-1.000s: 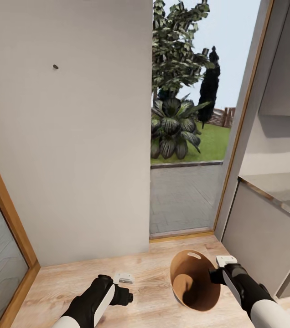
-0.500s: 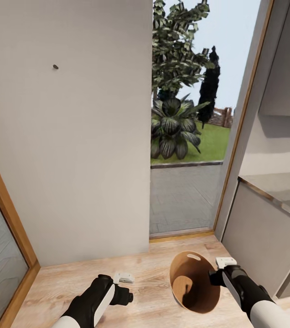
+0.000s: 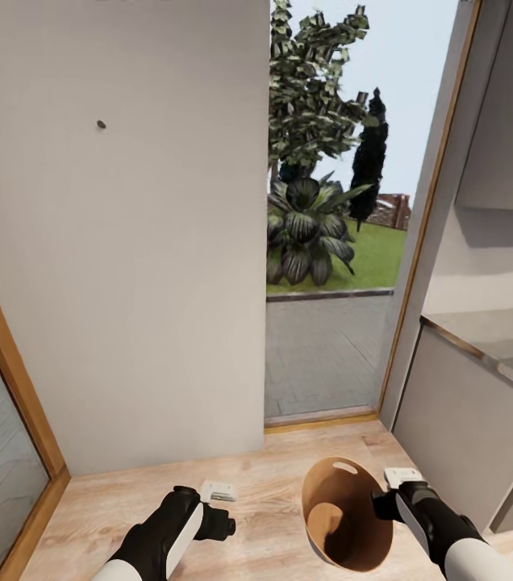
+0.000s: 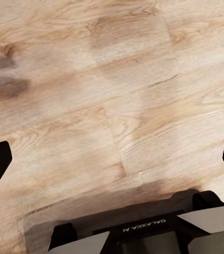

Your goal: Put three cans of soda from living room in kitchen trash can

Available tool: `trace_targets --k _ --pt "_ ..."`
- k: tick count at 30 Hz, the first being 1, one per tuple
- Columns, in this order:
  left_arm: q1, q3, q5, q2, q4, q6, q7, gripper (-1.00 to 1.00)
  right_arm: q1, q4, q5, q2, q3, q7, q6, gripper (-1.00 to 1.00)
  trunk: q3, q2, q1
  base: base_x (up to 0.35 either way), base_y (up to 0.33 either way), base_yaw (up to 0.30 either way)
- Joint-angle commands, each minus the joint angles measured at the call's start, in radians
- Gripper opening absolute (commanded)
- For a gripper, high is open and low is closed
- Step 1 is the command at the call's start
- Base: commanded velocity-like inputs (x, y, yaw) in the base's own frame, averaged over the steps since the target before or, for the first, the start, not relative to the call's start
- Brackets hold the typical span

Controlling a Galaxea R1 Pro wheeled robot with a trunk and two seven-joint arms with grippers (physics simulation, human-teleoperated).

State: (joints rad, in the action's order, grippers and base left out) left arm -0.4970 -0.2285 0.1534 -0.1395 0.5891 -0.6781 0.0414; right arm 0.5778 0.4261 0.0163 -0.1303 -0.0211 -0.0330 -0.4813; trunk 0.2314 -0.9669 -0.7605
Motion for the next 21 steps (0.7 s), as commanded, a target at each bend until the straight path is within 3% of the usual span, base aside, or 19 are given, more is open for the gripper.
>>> trace_targets --k 1,21 --pt "0.000 0.000 0.000 0.000 0.000 0.000 0.000 1.00 0.001 -0.008 -0.007 0.000 -0.002 -0.004 0.004 -1.00 -0.001 0.000 0.000 0.000 0.000 0.000" --pt "0.000 0.000 0.000 -0.001 -0.003 0.016 0.000 1.00 0.000 -0.041 -0.006 -0.010 0.001 -0.005 0.012 -1.00 -0.003 0.000 0.000 0.000 0.000 0.000"
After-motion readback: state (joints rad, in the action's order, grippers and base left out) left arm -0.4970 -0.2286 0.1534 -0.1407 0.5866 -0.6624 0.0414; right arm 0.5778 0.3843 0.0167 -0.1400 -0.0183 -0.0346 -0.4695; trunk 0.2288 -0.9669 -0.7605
